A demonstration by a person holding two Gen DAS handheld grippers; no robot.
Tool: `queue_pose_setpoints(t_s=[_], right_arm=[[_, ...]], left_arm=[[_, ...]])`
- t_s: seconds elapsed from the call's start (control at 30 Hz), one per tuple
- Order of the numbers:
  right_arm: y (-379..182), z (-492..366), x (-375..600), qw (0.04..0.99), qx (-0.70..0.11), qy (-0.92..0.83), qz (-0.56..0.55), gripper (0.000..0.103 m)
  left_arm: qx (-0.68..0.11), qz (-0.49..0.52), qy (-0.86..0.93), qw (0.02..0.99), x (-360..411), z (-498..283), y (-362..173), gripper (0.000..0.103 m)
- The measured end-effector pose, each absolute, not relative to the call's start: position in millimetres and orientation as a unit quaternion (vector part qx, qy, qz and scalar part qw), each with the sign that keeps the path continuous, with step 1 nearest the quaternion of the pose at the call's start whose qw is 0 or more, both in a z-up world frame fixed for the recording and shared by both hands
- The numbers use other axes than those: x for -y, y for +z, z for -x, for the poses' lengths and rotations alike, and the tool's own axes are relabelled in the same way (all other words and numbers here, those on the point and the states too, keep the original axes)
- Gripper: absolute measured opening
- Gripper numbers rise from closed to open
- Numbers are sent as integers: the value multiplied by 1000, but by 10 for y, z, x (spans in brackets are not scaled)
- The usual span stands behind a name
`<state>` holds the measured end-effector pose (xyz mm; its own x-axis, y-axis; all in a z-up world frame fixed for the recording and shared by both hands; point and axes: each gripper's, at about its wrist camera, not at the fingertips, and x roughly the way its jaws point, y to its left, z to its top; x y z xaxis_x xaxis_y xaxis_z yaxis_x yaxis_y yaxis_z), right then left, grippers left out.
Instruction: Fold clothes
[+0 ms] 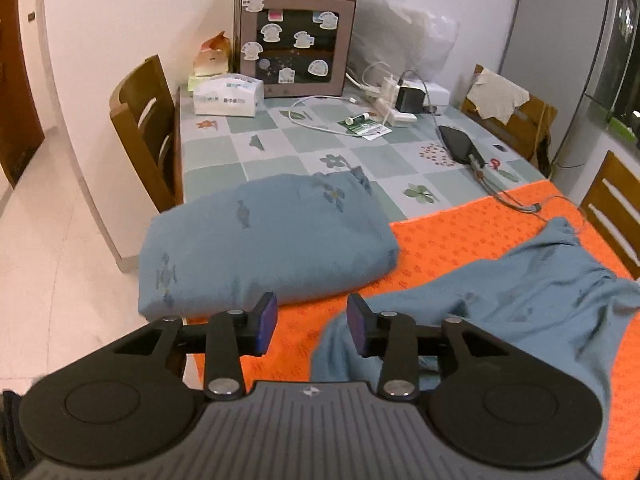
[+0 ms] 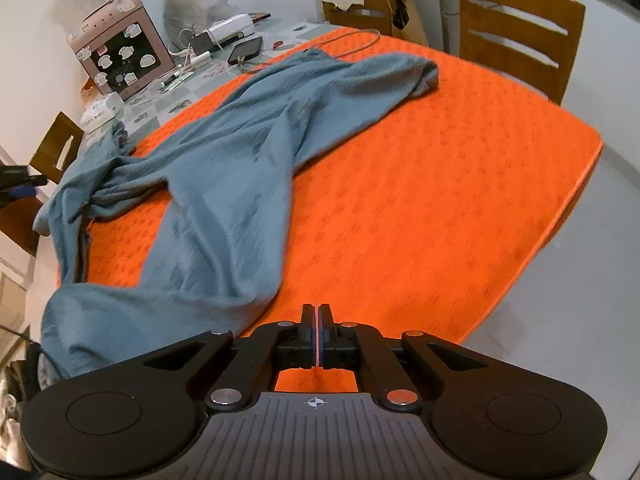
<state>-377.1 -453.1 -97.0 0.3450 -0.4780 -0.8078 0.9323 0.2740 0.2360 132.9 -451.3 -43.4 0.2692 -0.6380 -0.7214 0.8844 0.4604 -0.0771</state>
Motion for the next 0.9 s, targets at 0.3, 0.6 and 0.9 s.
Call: queue_pose_setpoints(t_s=[0.3, 0.6, 0.9], right_arm=[[-896, 4117, 5481, 757, -340, -469, -303, 4], [-987, 4352, 6526, 788, -376, -426, -239, 13], [-1239, 4391, 7320, 815, -392, -379, -197, 41]], left_arm=[[-395, -149, -524, 740, 4278, -592, -416, 55], [-432, -144, -503, 734, 4174, 348, -583, 59], [-478, -123, -429, 757, 3860, 1244, -770, 66]])
